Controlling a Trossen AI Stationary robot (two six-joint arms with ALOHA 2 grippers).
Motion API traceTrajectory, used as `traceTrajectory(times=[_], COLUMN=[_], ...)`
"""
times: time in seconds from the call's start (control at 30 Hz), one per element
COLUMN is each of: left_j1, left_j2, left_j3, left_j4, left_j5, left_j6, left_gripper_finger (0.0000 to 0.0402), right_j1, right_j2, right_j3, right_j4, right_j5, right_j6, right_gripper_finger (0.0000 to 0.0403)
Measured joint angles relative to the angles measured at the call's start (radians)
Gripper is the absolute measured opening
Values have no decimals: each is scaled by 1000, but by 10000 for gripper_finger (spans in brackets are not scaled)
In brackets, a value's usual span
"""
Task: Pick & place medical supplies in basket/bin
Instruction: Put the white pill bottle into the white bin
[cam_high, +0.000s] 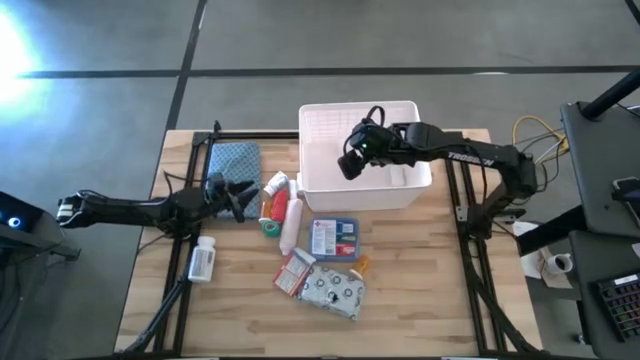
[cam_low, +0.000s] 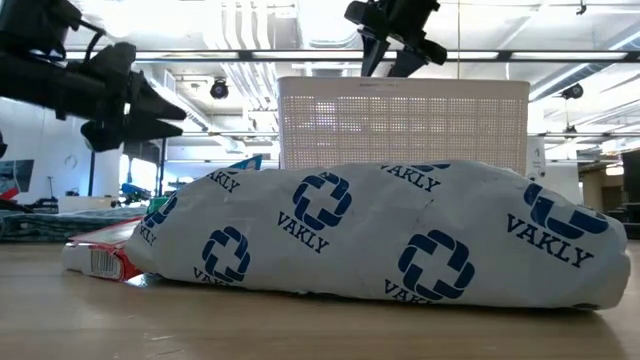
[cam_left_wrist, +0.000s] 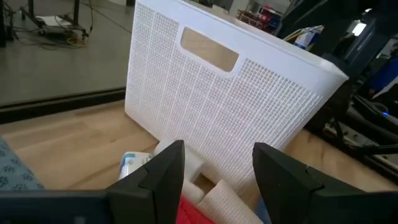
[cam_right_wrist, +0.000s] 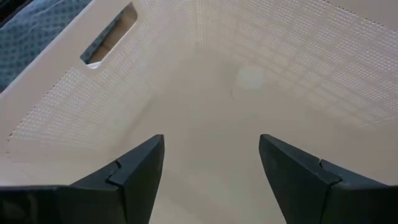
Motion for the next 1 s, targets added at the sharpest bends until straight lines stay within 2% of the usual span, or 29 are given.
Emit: traceTrajectory(times=[0.23, 0.37, 0.5, 0.6, 0.73, 0.83, 1.0], left_j1=[-2, 8, 47, 102, 212, 317, 416], left_j2=[13, 86, 278, 458, 706, 842, 937], left_j3=[116, 256, 414, 518, 621, 690, 730], left_j4=[-3, -187, -485, -571, -573, -554, -557], left_j5=[4, 3, 7, 10, 65, 135, 240], left_j6=[30, -3, -16, 32, 122, 175, 246], left_gripper_finger=[171, 171, 171, 171, 171, 172, 187], right_j1=[-1, -7, -6, 7, 18, 20, 32], right_j2=[0, 4, -3, -21, -38, -42, -44], right_j3=[1, 1, 1, 4, 15, 23, 26], right_j4=[-6, -62, -137, -174, -232, -308, -440], right_j5=[1, 40, 168, 216, 240, 241, 241], right_j6=[-56, -43, -38, -83, -48, 22, 139], right_gripper_finger=[256, 256, 256, 256, 261, 275, 308])
